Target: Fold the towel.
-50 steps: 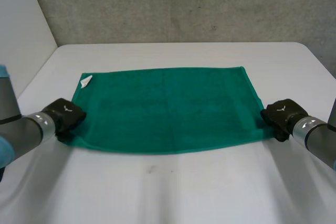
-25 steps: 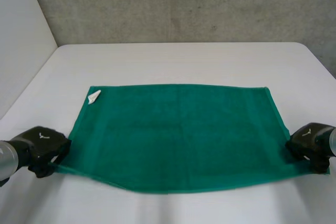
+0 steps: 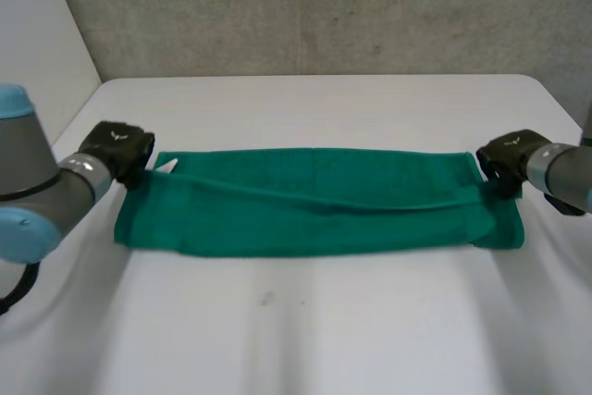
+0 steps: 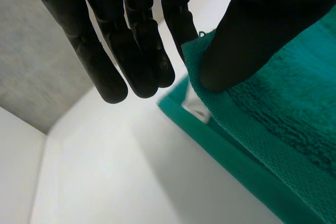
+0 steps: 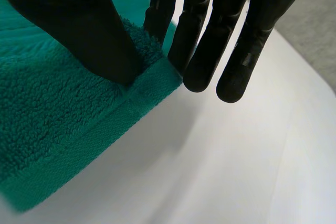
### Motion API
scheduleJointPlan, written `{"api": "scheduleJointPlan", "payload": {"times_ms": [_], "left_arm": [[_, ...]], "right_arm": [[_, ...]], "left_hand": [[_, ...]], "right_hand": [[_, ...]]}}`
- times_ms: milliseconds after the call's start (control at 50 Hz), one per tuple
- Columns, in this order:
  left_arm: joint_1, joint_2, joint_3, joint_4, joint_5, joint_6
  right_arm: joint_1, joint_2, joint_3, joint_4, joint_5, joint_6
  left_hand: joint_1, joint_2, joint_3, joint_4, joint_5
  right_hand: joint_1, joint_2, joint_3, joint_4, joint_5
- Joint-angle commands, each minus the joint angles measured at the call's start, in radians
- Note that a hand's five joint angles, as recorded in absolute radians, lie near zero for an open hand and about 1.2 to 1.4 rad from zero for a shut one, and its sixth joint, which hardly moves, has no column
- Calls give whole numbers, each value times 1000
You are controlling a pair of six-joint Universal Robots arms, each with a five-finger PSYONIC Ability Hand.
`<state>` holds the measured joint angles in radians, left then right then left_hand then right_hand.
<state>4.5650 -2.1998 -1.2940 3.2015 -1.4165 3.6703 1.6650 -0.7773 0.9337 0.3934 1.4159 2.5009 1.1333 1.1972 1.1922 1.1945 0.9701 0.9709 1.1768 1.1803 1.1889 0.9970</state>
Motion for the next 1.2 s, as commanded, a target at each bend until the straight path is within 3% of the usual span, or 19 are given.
{"api": "scheduleJointPlan", "payload": {"times_ms": [20, 180, 460, 480, 500, 520, 540, 560, 580, 640, 720, 820, 840, 980, 1000, 1200], "left_arm": [[-41, -149, 153, 162, -104, -3], [-46, -250, 263, 204, -124, -3], [-64, -353, 348, 267, -105, -3], [-67, -353, 343, 279, -104, -3], [-70, -353, 337, 293, -101, -4], [-75, -351, 331, 307, -92, -6], [-80, -348, 322, 322, -84, -6], [-84, -345, 309, 336, -72, -6], [-96, -338, 279, 368, -43, -4], [-112, -295, 227, 437, -15, -4], [-115, -233, 184, 497, -21, -4], [-116, -140, 130, 497, -22, -12], [-116, -103, 99, 497, -22, -12], [-116, 25, -45, 477, -24, -15], [-116, 43, -69, 472, -24, -16], [-133, 209, -312, 423, -24, -172]], "right_arm": [[39, 171, -257, -1, 69, 39], [70, 319, -480, -30, 121, 47], [93, 381, -526, -189, 140, 44], [94, 383, -529, -189, 141, 44], [94, 383, -529, -189, 141, 44], [96, 386, -529, -189, 144, 46], [97, 383, -529, -188, 159, 47], [98, 383, -529, -188, 159, 47], [98, 382, -529, -186, 166, 47], [99, 377, -527, -185, 184, 47], [99, 362, -509, -179, 196, 49], [90, 216, -428, -162, 190, 95], [87, 137, -349, -159, 178, 122], [85, -45, -107, -151, 109, 131], [81, -103, 1, -148, 72, 133], [-2, -152, 272, -177, -8, 147]], "left_hand": [[263, 199, 204, 202, 252], [263, 199, 204, 202, 252], [263, 199, 204, 202, 252], [263, 199, 204, 202, 252], [263, 199, 204, 202, 252], [263, 199, 204, 202, 252], [196, 133, 138, 135, 185], [-60, -124, -119, -121, -71], [-568, -632, -627, -629, -580], [-936, -1000, -995, -997, -948], [-937, -1001, -996, -999, -949], [-937, -1001, -996, -999, -949], [-937, -1001, -996, -999, -949], [-937, -1001, -996, -999, -949], [-937, -1001, -996, -999, -949], [-932, -995, -990, -993, -943]], "right_hand": [[425, 219, 216, 207, 225], [425, 219, 216, 207, 225], [425, 219, 216, 207, 225], [269, 64, 60, 51, 69], [268, 62, 58, 50, 67], [-11, -217, -221, -229, -212], [-796, -1002, -1006, -1014, -997], [-796, -1002, -1006, -1014, -997], [-796, -1002, -1006, -1014, -997], [-796, -1002, -1006, -1014, -997], [-796, -1002, -1006, -1014, -997], [-796, -1002, -1006, -1014, -997], [-796, -1002, -1006, -1014, -997], [-796, -1002, -1006, -1014, -997], [-796, -1002, -1006, -1014, -997], [-734, -940, -943, -952, -934]]}}
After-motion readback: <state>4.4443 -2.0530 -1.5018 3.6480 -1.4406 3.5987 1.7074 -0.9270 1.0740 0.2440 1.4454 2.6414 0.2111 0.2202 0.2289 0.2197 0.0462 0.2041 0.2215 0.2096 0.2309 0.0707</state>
